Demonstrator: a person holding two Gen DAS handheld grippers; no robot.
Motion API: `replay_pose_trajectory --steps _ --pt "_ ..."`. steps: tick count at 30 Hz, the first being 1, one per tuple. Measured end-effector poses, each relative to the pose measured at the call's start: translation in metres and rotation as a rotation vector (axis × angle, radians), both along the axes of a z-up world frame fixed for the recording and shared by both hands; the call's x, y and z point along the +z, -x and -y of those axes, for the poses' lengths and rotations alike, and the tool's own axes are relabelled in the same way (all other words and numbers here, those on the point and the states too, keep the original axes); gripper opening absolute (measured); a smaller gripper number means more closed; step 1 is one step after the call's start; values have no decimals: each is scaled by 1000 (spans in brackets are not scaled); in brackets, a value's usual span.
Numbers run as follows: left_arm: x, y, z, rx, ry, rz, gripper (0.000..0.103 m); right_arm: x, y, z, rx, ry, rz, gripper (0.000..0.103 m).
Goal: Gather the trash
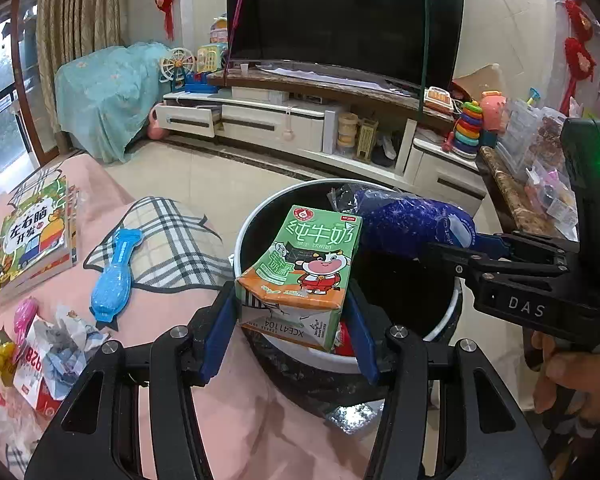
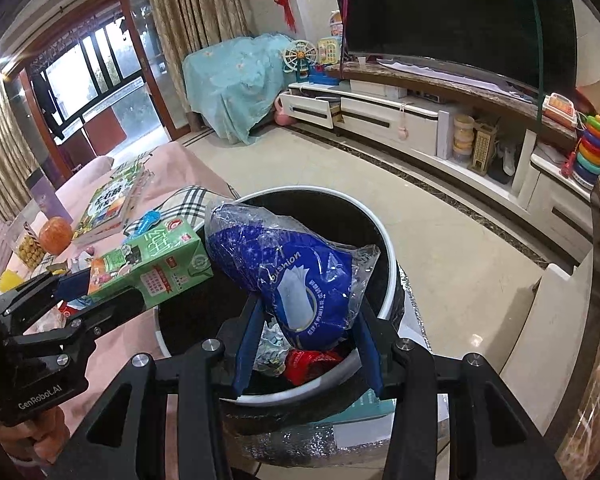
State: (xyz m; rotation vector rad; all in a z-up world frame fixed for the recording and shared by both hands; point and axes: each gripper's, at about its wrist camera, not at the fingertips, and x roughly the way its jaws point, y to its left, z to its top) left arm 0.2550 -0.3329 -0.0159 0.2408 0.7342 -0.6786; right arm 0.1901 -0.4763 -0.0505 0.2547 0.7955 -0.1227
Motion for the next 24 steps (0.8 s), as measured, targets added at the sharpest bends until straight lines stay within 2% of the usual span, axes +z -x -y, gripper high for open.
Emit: replay_pose_trajectory --steps 18,20,22,24 --pt "-8 -9 14 -19 -4 -63 53 -3 -12 6 3 -17 -30 48" --pt "-8 -10 12 -17 2 -75 54 -2 -11 6 2 -18 -29 55" --pt "-8 -10 10 -9 8 -79 62 -1 -10 8 -5 -15 -24 68" --pt "-7 -7 4 3 9 -68 63 0 -7 10 -13 -20 -16 72"
